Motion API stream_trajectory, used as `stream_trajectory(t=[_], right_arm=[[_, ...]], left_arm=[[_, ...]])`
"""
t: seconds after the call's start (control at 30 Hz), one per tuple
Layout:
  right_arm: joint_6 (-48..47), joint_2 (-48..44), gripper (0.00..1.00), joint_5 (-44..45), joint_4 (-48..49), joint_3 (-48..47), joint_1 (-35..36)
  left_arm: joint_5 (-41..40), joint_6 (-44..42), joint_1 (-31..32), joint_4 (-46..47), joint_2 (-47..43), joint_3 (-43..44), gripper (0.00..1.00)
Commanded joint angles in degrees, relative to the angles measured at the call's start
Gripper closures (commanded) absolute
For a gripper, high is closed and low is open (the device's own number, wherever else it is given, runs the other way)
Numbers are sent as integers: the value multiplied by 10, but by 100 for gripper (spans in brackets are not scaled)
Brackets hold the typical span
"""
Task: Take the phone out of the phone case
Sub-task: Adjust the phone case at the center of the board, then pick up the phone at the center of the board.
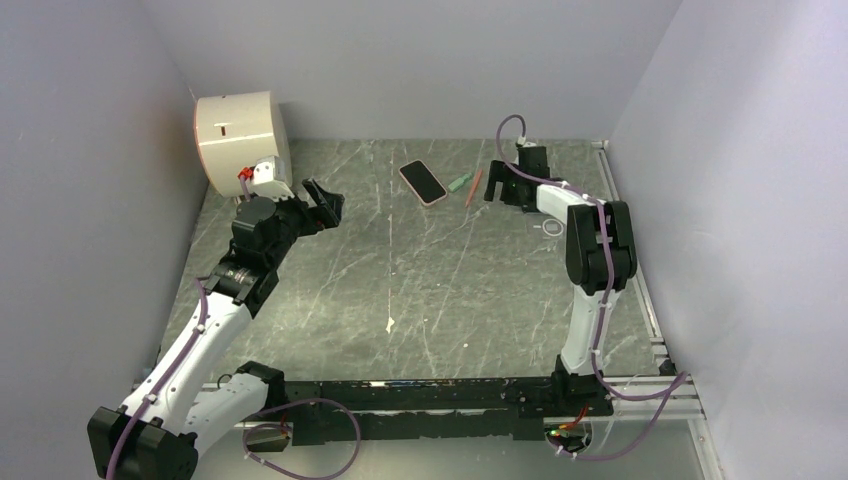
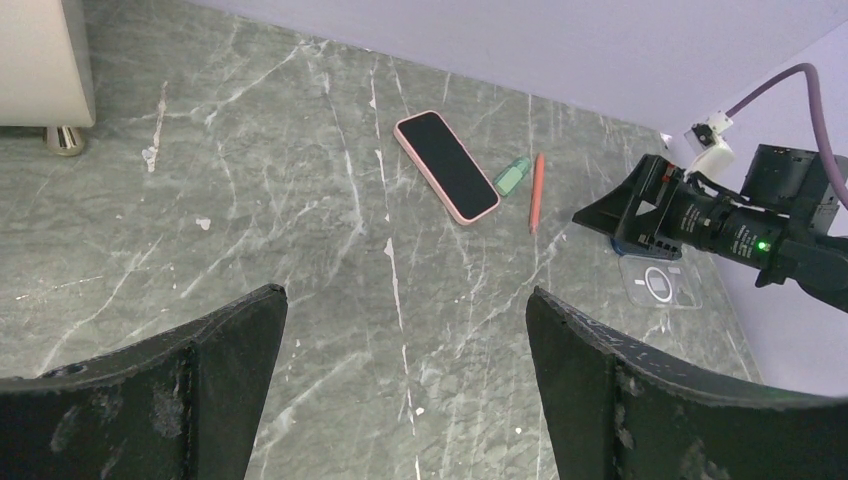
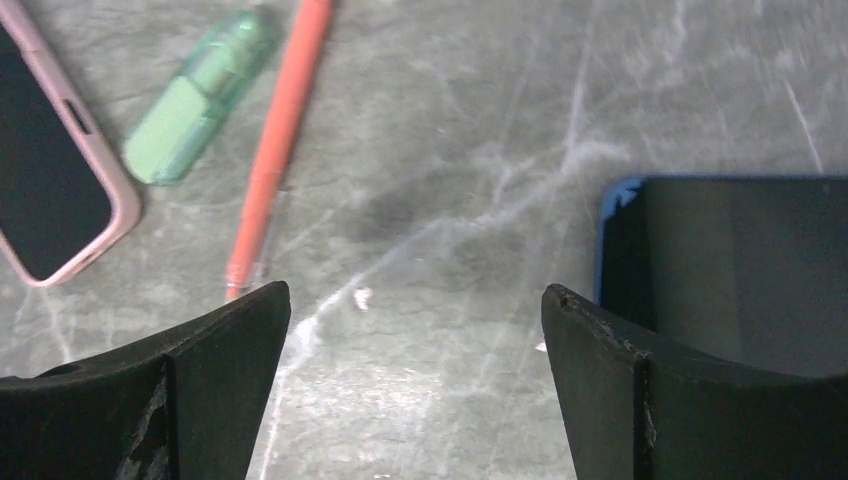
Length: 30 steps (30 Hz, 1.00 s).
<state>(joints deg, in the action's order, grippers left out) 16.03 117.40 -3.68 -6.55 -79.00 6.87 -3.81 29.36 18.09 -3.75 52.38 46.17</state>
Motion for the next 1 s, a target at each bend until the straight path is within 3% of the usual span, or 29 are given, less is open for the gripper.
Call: stream_trajectory(t=[0.0,0.33,0.73,0.97], right_arm=[[-56,-48,1,-32,58,-5,35],[-113,25,1,-20,62,-114,132],[-136,146,1,-24,-31,-269,164],[-152,180,1,-38,-70,-303,178]], left_arm=[[7,1,0,26,2,-2,6],[-5,-1,0,16,1,1,6],[-6,-3,0,10,7,7,6],[-5,-4,0,12,6,6,6]])
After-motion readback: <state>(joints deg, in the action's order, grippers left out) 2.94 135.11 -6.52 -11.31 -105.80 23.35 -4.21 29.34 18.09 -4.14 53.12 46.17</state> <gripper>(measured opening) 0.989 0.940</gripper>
